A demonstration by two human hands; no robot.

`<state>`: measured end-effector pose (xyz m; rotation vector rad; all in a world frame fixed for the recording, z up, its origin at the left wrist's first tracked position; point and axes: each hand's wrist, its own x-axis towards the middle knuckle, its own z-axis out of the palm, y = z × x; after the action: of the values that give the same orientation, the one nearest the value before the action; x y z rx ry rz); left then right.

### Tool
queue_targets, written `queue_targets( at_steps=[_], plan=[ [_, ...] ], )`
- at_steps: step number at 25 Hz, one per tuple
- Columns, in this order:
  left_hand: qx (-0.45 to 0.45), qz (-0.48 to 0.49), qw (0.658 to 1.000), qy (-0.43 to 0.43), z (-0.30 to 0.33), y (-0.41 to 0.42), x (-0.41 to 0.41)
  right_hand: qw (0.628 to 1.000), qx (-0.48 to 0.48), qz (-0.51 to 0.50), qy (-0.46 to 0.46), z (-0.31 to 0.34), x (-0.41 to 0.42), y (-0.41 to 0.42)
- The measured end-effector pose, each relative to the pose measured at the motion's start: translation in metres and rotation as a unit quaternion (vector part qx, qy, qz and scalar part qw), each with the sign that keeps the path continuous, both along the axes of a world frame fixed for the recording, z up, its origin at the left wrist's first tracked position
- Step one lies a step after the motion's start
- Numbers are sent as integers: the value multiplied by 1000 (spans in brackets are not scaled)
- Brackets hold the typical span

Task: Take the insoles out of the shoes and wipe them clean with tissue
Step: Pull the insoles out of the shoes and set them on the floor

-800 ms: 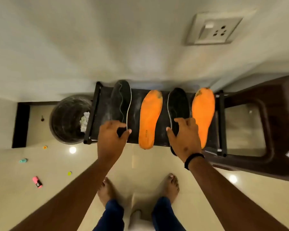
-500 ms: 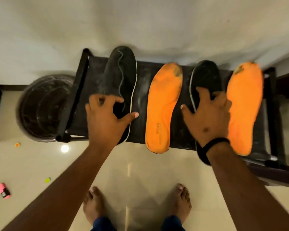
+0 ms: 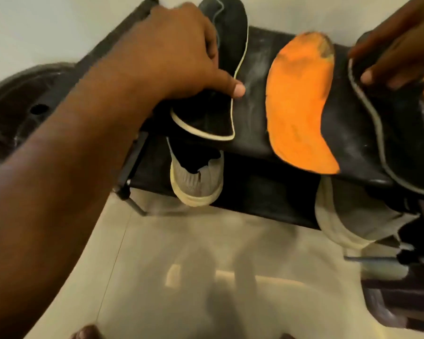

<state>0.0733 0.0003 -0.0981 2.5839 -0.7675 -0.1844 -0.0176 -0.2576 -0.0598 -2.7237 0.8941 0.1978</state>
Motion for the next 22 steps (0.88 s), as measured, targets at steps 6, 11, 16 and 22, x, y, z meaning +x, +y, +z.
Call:
queue_targets(
  at_steps=[6,11,16,22],
  plan=[
    [24,-10,996,82,43,-3,-6,987,104,8,-121,77,-54,43],
    [63,80,994,-43,8,-3,-45,972,62,10,-228,43,-98,47],
    [41,107,988,-100,6,10,-74,956,116,-68,-260,14,-162,45],
    [-170,112,977,-62,-4,14,-83,951,45,-104,-286,-39,-167,60]
  ],
)
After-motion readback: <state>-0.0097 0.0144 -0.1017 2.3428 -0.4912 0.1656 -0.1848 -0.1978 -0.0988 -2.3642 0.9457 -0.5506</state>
